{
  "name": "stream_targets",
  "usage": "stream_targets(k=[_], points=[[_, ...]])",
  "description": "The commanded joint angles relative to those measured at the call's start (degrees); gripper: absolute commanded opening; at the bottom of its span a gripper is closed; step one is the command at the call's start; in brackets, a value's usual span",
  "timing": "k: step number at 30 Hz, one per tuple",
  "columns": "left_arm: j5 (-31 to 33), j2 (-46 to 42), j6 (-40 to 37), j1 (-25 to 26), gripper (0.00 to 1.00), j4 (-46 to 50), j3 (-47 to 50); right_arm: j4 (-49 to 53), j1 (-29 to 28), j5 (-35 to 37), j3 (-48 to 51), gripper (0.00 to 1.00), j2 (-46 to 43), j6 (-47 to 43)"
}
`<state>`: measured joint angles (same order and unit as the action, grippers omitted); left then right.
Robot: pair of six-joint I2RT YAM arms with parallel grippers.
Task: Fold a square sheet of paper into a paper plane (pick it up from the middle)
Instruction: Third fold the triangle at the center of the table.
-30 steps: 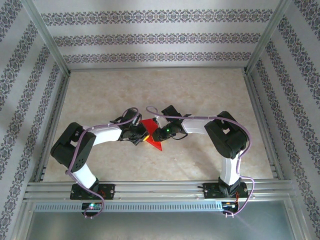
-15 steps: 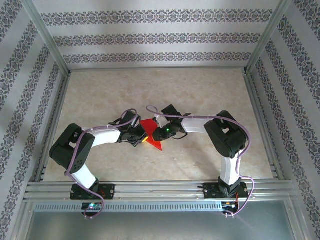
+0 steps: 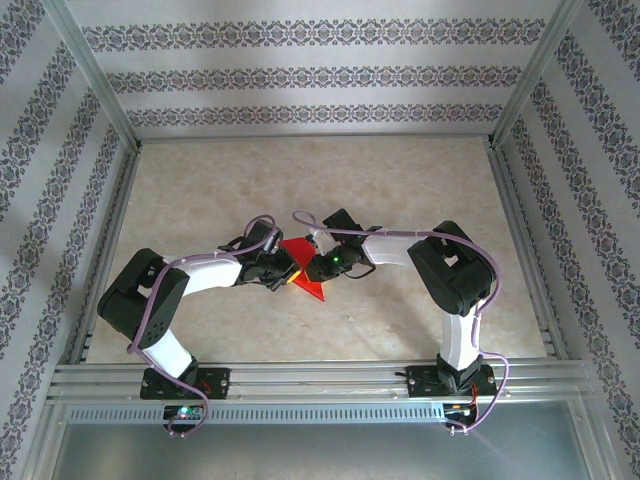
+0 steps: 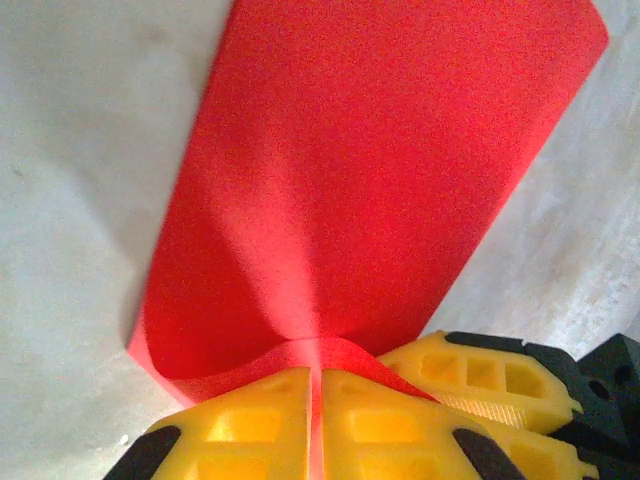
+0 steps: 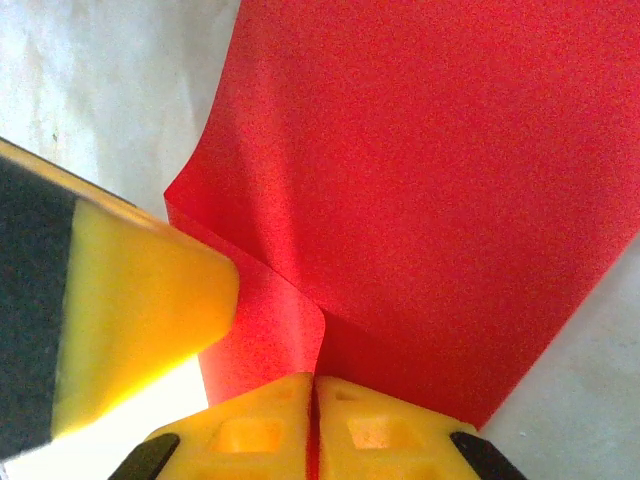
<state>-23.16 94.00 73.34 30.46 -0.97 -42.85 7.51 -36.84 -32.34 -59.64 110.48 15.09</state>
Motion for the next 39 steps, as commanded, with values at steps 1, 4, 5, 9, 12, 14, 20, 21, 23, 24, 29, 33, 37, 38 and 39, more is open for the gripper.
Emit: stream_targets(k=[1,4,5,9,12,14,20,21,23,24,29,33,37,38,39], points=[[-1.35,-0.68,-0.25,1.05,0.11,-2.83,0.84,3.83,0.34,6.50,0.65,0.12,4.22,-0.42],[-1.44,-0.23,-0.46,1.18,0.10,-2.47,0.84,4.07,0.39,6.72,0.53,0.12,4.31,-0.41],[-1.39,-0.13,-0.43,1.19,0.10,-2.16,0.87,4.23,0.37,6.76,0.54,0.12,4.30,-0.43],[-1.18,0.46,-0.83,1.18,0.10,-1.82,1.19,4.27,0.46,7.03,0.44,0.12,4.30,-0.33],[-1.21,1.10,-0.96,1.18,0.10,-2.03,1.43,4.37,0.50,7.11,0.51,0.12,4.44,-0.24],[-1.04,1.27,-0.91,1.18,0.09,-2.33,1.78,4.38,0.47,7.11,0.57,0.12,4.40,-0.28],[-0.75,2.29,-0.89,1.19,0.08,-2.99,2.89,4.62,0.62,7.21,0.42,0.12,4.48,-0.24],[-0.75,2.41,-0.91,1.18,0.08,-3.08,3.03,4.61,0.56,7.11,0.41,0.12,4.48,-0.15],[-0.60,2.59,-0.97,1.18,0.07,-2.92,3.20,4.53,0.65,6.94,0.41,0.12,4.36,0.02],[-0.49,2.68,-1.06,1.19,0.07,-2.68,3.21,4.43,0.65,6.87,0.40,0.12,4.25,0.17],[0.35,3.04,-1.47,1.19,0.06,-1.06,3.86,4.43,1.13,5.52,-0.19,0.15,2.24,1.76],[1.24,3.38,-1.91,1.18,0.04,0.37,4.95,4.51,2.76,3.42,-1.29,0.23,-2.19,5.46],[1.35,3.99,-2.25,1.18,0.04,0.47,5.67,6.45,5.11,2.03,-2.14,0.34,-7.51,7.32],[1.32,4.17,-2.24,1.20,0.04,0.43,5.80,6.99,5.56,2.16,-2.15,0.35,-8.68,7.32],[1.35,4.34,-2.25,1.23,0.04,0.30,5.86,7.50,5.95,2.18,-2.21,0.36,-9.73,7.35]])
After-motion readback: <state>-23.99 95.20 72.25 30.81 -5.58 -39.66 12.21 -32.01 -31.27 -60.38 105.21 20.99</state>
